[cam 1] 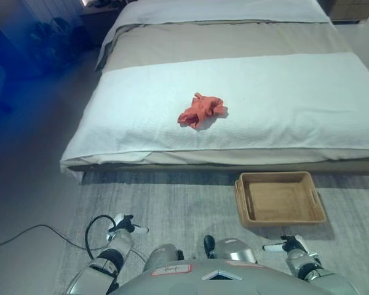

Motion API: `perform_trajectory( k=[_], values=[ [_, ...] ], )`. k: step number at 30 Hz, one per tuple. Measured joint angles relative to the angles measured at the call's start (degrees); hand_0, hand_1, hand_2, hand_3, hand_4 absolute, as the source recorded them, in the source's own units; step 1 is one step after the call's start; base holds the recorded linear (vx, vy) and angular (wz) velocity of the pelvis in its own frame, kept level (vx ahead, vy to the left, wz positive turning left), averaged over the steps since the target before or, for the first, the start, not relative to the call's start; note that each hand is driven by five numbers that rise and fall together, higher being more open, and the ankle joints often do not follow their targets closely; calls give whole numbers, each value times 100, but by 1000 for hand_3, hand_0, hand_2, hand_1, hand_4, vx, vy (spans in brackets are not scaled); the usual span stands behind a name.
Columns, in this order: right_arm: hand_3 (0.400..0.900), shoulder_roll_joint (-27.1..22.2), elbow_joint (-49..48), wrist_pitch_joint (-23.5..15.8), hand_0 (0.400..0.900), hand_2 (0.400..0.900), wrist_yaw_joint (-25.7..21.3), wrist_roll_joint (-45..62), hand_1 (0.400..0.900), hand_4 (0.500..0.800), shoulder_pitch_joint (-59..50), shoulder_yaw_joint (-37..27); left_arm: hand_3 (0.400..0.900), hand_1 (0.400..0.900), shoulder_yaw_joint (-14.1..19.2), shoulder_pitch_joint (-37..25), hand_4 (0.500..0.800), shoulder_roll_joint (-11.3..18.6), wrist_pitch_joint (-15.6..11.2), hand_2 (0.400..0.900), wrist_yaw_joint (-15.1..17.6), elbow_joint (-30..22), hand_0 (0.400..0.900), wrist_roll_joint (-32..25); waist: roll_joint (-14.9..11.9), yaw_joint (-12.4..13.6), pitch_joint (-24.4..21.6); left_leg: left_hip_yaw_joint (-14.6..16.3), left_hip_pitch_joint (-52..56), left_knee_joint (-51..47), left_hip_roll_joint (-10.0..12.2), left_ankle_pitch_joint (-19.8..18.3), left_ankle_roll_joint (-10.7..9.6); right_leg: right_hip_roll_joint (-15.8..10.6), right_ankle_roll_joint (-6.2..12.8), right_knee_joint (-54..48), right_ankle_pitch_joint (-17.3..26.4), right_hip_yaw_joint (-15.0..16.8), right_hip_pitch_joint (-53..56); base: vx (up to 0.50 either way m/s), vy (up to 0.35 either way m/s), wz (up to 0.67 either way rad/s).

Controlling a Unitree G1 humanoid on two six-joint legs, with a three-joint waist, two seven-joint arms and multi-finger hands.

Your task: Put the clothes on the bed into the basket.

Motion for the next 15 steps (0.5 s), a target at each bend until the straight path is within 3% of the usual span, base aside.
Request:
perform_trajectory(
  k=[1,3,4,6,7,8,10,11,14,15],
  values=[
    [900,34,-13,-8,900,900,-8,2,900,800,-124,20,900,900,-32,-41,800,29,-37,900,42,-36,900,-2,-73,115,104,312,-81,-61,75,-4,306,-30,-110,-7,11,119,146,411,-126,-54],
    [900,81,-82,-27,900,900,-25,15,900,800,-264,61,900,900,-2,-90,800,85,-109,900,54,-145,900,-32,-288,253,280,650,-287,-546,82,-43,534,-151,-132,-57,9,300,343,446,-75,-32],
    [900,91,-126,-41,900,900,-25,29,900,800,-324,112,900,900,23,-92,800,100,-115,900,59,-156,900,-49,-371,296,331,761,-314,-1100,137,-58,700,-206,-132,-100,9,392,435,450,8,-12],
    [900,148,-204,-41,900,900,-64,31,900,800,-428,113,900,900,44,-92,800,183,-107,900,63,-188,900,-49,-515,261,486,957,-365,-2566,281,28,791,-252,-109,-364,-10,417,727,517,97,-7],
    [900,147,-215,-46,900,900,-70,28,900,800,-429,145,900,900,69,-80,800,206,-96,900,63,-182,900,-48,-537,262,537,1020,-337,-3513,317,187,819,-250,49,-490,-16,419,863,566,150,-19],
    [900,148,-174,-40,900,900,-72,28,900,800,-427,153,900,900,123,-43,800,217,-93,900,58,-164,900,-48,-558,257,519,1090,-218,-4745,260,456,717,-278,411,-658,-137,442,980,575,152,-28],
    [900,79,-68,-22,900,900,-69,23,900,800,-427,150,900,900,181,-40,800,205,-81,900,45,-159,900,-48,-480,259,662,1055,-107,-6094,278,870,808,-220,510,-714,-192,463,1246,594,160,-53],
    [900,78,32,-26,900,900,-68,19,900,800,-432,148,900,900,203,-25,800,208,-79,900,42,-91,900,-47,-476,264,662,1094,-209,-6087,236,952,830,-236,698,-715,-308,544,1317,665,176,-77],
    [900,39,67,-31,900,900,-62,-31,900,800,-402,149,900,900,229,245,800,204,-9,900,38,-73,900,-48,-321,356,592,1081,56,-6101,178,1017,1068,-290,834,-698,-402,956,1640,754,230,-98],
    [900,44,154,-29,900,900,-51,-55,900,800,-401,150,900,900,232,246,800,149,-25,900,38,154,900,-50,-249,532,539,763,336,-6135,150,1148,1095,-343,863,-418,-587,1269,1689,615,235,-28]
  ],
)
